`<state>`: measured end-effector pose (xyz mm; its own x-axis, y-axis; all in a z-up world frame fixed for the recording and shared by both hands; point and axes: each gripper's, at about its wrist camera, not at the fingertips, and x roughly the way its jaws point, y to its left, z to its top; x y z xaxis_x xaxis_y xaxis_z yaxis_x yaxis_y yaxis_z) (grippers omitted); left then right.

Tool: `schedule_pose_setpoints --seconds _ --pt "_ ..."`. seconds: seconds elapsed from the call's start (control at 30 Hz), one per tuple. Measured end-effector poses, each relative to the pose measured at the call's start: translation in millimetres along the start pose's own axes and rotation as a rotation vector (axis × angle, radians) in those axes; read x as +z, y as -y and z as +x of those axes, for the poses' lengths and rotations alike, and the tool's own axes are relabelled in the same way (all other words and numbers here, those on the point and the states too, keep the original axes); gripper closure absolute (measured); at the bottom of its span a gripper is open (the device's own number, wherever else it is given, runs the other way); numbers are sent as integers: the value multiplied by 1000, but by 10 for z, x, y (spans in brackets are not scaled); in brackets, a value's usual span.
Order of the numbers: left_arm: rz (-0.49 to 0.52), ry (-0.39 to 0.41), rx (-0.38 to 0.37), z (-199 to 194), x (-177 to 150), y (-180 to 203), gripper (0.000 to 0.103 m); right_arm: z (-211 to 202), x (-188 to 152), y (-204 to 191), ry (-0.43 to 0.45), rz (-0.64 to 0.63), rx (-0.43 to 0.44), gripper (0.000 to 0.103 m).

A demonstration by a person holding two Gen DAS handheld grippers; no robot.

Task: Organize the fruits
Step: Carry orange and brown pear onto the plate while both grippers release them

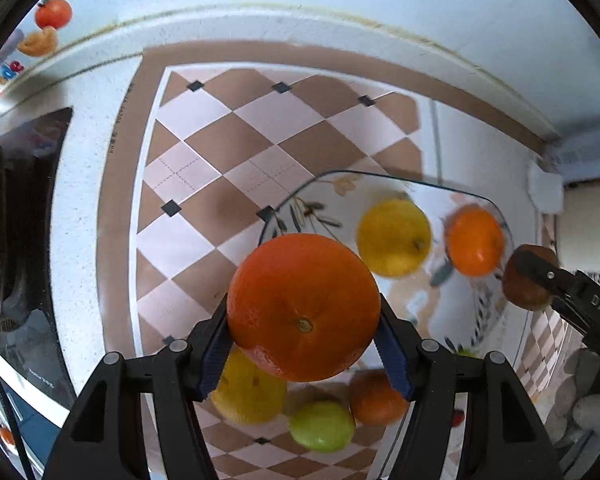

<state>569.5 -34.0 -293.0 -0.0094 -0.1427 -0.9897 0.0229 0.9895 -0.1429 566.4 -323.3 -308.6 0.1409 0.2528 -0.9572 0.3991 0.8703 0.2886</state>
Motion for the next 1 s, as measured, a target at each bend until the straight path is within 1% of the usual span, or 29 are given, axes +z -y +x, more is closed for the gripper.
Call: schedule_pose_setpoints --seconds 0.13,0.23,0.37,0.47,0.57,0.63,0.83,1.0 --pt "-12 -40 9 147 92 2 40 58 98 -47 -1 -43 -41 33" --pt "4 -57 13 221 62 34 40 96 37 -112 -21 -80 -46 33" --pt "17 -70 24 316 30 68 40 180 -105 -215 -28 -161 -89 33" --pt "20 -75 43 398 32 99 40 207 -152 -250 -43 -206 -109 33" --pt "21 -80 41 441 20 141 40 270 -221 -277 -87 -254 -105 33" --pt "27 -77 53 453 23 158 40 328 -271 -292 -104 -285 -115 33" --pt "29 -96 84 557 83 231 40 517 -292 -298 -139 -301 -136 33" --pt "4 -100 78 626 105 196 40 590 -274 -280 -173 -299 -123 32"
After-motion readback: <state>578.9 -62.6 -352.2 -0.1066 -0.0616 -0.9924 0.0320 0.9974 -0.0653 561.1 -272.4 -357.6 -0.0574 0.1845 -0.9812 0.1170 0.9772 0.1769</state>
